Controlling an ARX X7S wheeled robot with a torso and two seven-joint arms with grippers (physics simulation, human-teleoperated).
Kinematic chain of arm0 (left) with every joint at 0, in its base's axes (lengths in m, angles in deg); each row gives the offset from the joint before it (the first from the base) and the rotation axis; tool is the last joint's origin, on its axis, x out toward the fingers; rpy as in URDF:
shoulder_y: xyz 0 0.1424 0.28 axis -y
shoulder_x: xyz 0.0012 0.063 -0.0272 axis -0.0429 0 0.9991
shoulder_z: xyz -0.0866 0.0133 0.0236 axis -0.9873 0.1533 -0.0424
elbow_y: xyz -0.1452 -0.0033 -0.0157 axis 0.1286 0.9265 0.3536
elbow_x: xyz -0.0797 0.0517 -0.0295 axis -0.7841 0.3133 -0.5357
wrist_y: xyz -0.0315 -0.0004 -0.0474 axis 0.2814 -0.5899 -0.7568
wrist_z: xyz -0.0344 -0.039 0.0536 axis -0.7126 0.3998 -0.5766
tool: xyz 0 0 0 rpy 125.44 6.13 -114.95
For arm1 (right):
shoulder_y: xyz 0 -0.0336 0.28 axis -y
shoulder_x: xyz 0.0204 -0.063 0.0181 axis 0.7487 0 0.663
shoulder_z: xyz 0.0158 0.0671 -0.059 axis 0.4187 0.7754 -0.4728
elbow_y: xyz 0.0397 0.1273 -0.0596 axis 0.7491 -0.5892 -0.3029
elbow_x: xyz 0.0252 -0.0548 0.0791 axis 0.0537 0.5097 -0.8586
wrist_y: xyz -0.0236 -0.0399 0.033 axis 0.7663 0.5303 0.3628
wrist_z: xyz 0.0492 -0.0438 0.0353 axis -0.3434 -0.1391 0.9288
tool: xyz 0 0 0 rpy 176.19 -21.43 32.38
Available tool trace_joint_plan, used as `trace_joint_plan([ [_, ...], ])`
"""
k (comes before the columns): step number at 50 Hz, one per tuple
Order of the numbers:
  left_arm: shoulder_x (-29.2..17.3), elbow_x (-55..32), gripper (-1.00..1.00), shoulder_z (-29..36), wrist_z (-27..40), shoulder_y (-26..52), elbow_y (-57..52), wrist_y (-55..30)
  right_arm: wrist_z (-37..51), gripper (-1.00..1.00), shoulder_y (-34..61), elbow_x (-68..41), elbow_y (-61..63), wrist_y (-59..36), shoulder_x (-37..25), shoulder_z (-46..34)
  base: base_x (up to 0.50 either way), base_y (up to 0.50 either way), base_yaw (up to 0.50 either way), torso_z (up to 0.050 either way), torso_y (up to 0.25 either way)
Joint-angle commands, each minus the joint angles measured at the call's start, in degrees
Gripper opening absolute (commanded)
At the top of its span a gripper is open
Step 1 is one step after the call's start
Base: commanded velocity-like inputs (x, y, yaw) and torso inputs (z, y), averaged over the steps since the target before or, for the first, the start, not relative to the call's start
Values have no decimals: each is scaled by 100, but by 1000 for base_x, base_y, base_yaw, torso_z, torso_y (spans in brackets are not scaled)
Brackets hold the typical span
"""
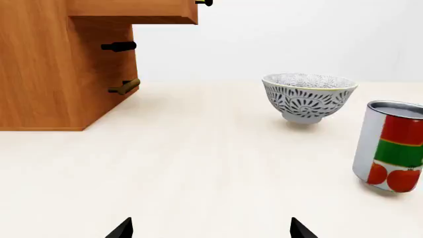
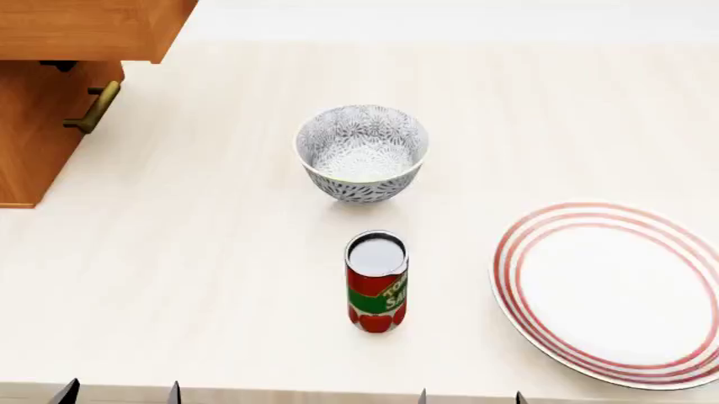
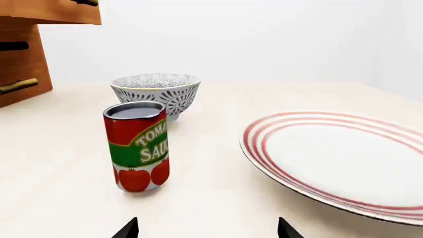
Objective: Put the ketchup in the top drawer of the cabinet.
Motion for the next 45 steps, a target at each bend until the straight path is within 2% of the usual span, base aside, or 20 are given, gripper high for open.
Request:
trace_joint_plan([
  [1,-185,-184,100,215,216,-5,-32,-21,293,100,-4,-234,12,4,-235,-292,0,0,0,0,0],
  [12,-384,-293,100,300,432,-59,-1302,-864,502,100,-66,-332,1500,-897,-426,-362,0,0,0,0,0],
  [26,-639,-275,100,311,641,322,-2402,-1641,647,100,718,-407,2695,-2124,-700,-338,0,0,0,0,0],
  [39,-769,-419,100,273,749,579,-3381,-2334,723,100,1023,-559,3487,-2734,-777,-398,0,0,0,0,0],
  [41,-777,-449,100,265,761,596,-3435,-2366,745,100,1167,-627,3719,-3065,-791,-373,0,0,0,0,0],
  [42,-787,-444,100,262,779,611,-3502,-2402,739,100,1063,-597,3614,-2803,-794,-391,0,0,0,0,0],
  [45,-796,-512,100,238,797,636,-3656,-2510,749,100,1066,-628,3709,-2831,-811,-398,0,0,0,0,0],
])
